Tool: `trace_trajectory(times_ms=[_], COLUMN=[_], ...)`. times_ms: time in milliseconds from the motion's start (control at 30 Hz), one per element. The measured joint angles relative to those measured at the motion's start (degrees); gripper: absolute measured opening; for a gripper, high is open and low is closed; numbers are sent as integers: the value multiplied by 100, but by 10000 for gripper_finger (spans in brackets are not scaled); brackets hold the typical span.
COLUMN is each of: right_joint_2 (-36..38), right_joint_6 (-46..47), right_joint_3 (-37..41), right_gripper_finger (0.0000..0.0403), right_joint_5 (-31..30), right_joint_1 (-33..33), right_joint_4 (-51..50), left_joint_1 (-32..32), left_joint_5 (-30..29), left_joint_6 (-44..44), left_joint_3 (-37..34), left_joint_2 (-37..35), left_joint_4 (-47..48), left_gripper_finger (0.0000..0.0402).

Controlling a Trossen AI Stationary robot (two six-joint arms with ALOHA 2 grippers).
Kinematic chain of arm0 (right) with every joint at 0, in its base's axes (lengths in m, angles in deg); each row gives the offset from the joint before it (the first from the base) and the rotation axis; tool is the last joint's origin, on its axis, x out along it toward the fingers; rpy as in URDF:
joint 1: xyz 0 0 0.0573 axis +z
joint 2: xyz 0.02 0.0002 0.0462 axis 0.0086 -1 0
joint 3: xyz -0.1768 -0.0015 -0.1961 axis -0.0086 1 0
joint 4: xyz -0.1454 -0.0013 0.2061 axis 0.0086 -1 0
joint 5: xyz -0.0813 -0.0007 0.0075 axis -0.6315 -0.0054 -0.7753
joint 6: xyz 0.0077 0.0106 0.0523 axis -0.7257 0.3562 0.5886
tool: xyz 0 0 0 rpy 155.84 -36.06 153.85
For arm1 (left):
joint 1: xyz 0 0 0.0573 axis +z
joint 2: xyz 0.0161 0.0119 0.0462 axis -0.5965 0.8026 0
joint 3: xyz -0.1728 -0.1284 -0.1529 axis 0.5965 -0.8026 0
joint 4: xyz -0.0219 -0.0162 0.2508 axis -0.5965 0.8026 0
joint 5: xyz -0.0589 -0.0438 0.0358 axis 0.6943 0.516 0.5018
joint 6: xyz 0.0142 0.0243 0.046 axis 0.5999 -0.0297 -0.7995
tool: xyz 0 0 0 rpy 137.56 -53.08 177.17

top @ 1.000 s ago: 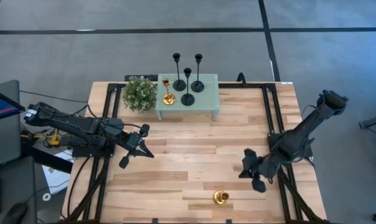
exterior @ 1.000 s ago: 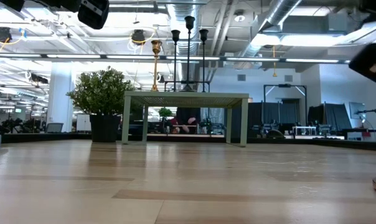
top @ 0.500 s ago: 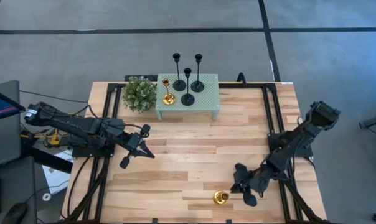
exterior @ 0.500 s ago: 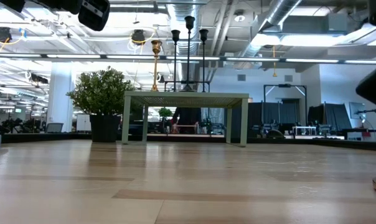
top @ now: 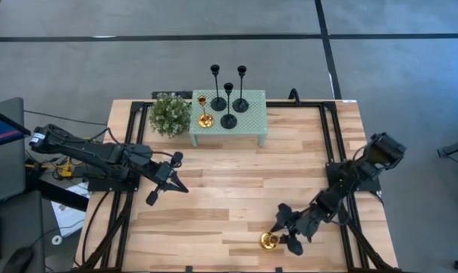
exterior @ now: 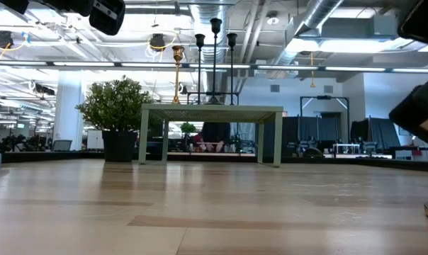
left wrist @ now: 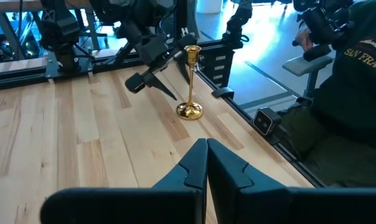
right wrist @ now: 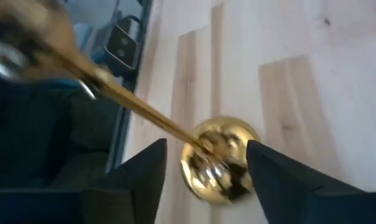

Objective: Pick & Place candle stick holders
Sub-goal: Put the gold candle holder on the shelf

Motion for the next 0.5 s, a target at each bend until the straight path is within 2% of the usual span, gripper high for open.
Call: trace_trajectory(times_ms=[200,500], right_joint_2=[-321,-817], right_joint_6=[-119,-522], right_joint_3=[-288,-704], right_gripper_finger=[226,177], right_joint_5=[131,129], right_joint_1=[21,6], right_joint_4=[94,123], left_joint_1=[0,0], left_joint_5=[1,0], left_joint_6=[3,3], left_joint_3=[2,2], left_joint_2=[66,236], left_joint_4=[8,12], left_gripper_finger=[10,10])
